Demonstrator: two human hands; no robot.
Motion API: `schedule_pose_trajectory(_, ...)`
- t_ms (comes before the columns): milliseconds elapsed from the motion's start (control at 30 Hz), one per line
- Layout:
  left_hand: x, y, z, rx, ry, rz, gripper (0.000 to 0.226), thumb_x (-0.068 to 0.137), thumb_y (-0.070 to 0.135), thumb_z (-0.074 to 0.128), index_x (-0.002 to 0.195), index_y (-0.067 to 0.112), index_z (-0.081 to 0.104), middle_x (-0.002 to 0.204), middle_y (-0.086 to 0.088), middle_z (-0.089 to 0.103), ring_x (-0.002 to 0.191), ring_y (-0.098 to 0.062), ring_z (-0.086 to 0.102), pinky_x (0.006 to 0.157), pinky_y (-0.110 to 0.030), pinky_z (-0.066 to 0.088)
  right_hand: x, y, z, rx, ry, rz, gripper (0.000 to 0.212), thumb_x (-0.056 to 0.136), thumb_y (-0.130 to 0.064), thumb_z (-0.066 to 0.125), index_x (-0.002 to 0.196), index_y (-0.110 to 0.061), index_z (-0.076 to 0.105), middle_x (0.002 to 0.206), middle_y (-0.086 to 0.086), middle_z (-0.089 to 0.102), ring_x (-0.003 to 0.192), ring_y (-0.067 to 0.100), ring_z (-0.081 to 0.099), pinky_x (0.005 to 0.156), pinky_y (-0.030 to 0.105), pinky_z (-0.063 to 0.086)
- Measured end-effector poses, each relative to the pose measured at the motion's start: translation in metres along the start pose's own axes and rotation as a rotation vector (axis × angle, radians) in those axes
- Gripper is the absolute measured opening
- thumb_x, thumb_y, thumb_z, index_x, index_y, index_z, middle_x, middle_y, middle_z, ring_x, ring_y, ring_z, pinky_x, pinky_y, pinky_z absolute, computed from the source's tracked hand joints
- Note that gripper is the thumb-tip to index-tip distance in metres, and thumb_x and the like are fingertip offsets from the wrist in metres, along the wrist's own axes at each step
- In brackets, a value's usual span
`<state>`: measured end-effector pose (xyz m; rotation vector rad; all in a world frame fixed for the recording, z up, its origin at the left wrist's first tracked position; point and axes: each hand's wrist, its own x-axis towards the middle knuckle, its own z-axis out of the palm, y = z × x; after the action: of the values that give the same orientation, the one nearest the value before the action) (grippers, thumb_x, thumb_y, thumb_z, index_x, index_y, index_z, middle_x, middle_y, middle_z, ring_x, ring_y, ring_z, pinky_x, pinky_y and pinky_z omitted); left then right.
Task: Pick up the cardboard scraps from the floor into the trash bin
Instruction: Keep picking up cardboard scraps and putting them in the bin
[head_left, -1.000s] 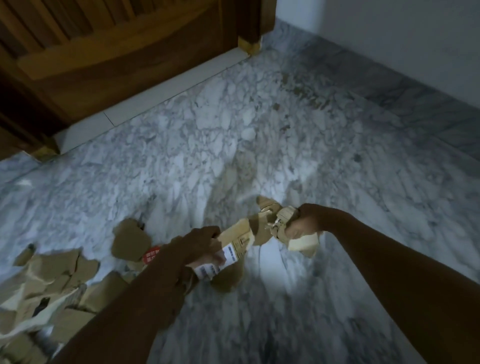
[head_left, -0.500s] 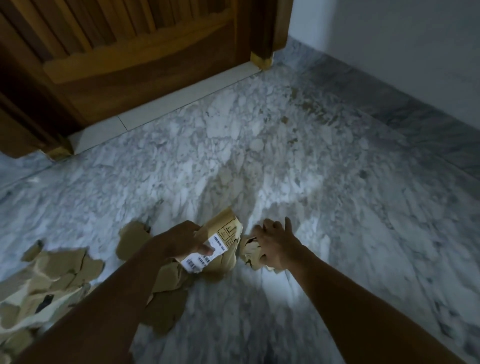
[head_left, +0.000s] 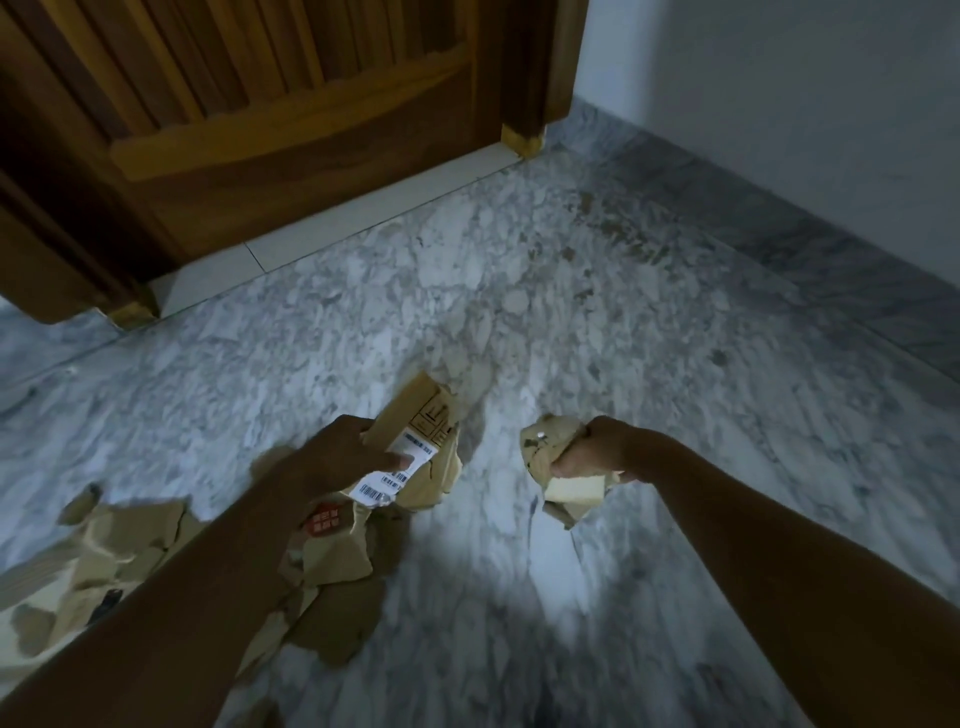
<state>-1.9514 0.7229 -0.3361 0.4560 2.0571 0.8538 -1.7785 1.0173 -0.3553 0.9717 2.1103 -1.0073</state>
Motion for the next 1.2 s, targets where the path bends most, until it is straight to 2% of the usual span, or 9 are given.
schedule_pose_trajectory(67,-0.004,-0.007,-0.003,0.007,-0.017,-0.022,0.035,0.076,0.024,0.083,0.108,0.014,0.072,0.092,-0.006,0.077,0.080,-0.023,0.076,0.071,-0.037,0.061,0.008,0.001,0.016,-0.098,0.074,0.050,0.068,0.071,-0.044,0.078,0.128,-0.012,0.059,0.131,0.010,0.052,0.123,0.030,0.052,0.103,0.040,0.047)
schedule_pose_trajectory(133,-0.009,-0.012,-0.009,0.068,-0.032,-0.038,0.033,0.077,0.024,0.083,0.106,0.015,0.073,0.091,-0.004,0.077,0.080,-0.021,0.075,0.073,-0.037,0.060,0.019,0.005,0.040,-0.161,0.114,0.098,0.078,0.069,-0.051,0.077,0.133,-0.017,0.051,0.130,0.010,0.038,0.124,0.032,0.046,0.098,0.038,0.047)
schedule_pose_trajectory(233,-0.013,-0.018,-0.034,0.169,0.038,-0.072,0.030,0.074,0.026,0.085,0.100,0.018,0.075,0.088,-0.001,0.077,0.080,-0.017,0.074,0.077,-0.034,0.058,0.033,0.008,0.068,-0.326,0.242,0.087,0.084,0.069,-0.061,0.075,0.134,-0.021,0.041,0.131,0.013,0.033,0.125,0.036,0.039,0.100,0.041,0.041)
schedule_pose_trajectory(467,-0.026,-0.037,-0.065,0.074,0.094,-0.105,0.035,0.072,0.022,0.086,0.106,0.017,0.075,0.093,-0.005,0.077,0.081,-0.021,0.075,0.081,-0.041,0.060,0.032,0.002,0.077,0.030,0.283,0.096,0.085,0.060,-0.038,0.092,0.120,-0.016,0.036,0.116,0.009,0.062,0.108,0.030,0.062,0.092,0.042,0.052)
schedule_pose_trajectory(600,-0.029,-0.049,-0.066,0.061,0.091,-0.110,0.036,0.073,0.025,0.085,0.107,0.018,0.074,0.096,-0.005,0.077,0.086,-0.023,0.075,0.086,-0.044,0.058,0.028,-0.001,0.075,-0.057,0.264,0.115,0.083,0.058,-0.044,0.092,0.124,-0.009,0.056,0.117,0.008,0.067,0.109,0.025,0.065,0.081,0.029,0.053)
schedule_pose_trajectory(767,-0.035,-0.054,-0.068,0.079,0.076,-0.100,0.032,0.074,0.024,0.084,0.105,0.019,0.074,0.095,-0.003,0.077,0.088,-0.022,0.074,0.087,-0.045,0.057,0.019,0.004,0.077,-0.150,0.198,0.083,0.084,0.060,-0.046,0.091,0.128,-0.012,0.056,0.124,0.005,0.065,0.114,0.023,0.063,0.088,0.026,0.049)
schedule_pose_trajectory(900,-0.045,-0.057,-0.079,0.053,0.107,-0.105,0.025,0.076,0.021,0.083,0.099,0.020,0.074,0.092,-0.005,0.077,0.085,-0.023,0.074,0.084,-0.043,0.058,0.012,0.006,0.078,-0.192,0.232,-0.067,0.084,0.061,-0.034,0.091,0.135,-0.020,0.053,0.128,0.003,0.063,0.115,0.023,0.061,0.094,0.029,0.048)
schedule_pose_trajectory(1000,-0.050,-0.062,-0.085,0.024,0.129,-0.115,0.029,0.076,0.022,0.083,0.103,0.020,0.074,0.096,-0.005,0.076,0.087,-0.024,0.074,0.085,-0.043,0.058,0.008,0.001,0.081,-0.242,0.253,-0.072,0.076,0.059,-0.035,0.090,0.126,-0.027,0.055,0.122,-0.001,0.064,0.108,0.022,0.061,0.092,0.035,0.051)
schedule_pose_trajectory(1200,-0.064,-0.069,-0.071,0.336,-0.068,-0.209,0.032,0.070,0.030,0.086,0.096,0.016,0.074,0.092,0.000,0.075,0.080,-0.014,0.072,0.063,-0.020,0.048,0.006,-0.023,0.080,-0.189,0.078,-0.127,0.063,0.061,-0.028,0.094,0.114,-0.013,0.064,0.103,0.000,0.066,0.094,0.016,0.061,0.077,0.025,0.047)
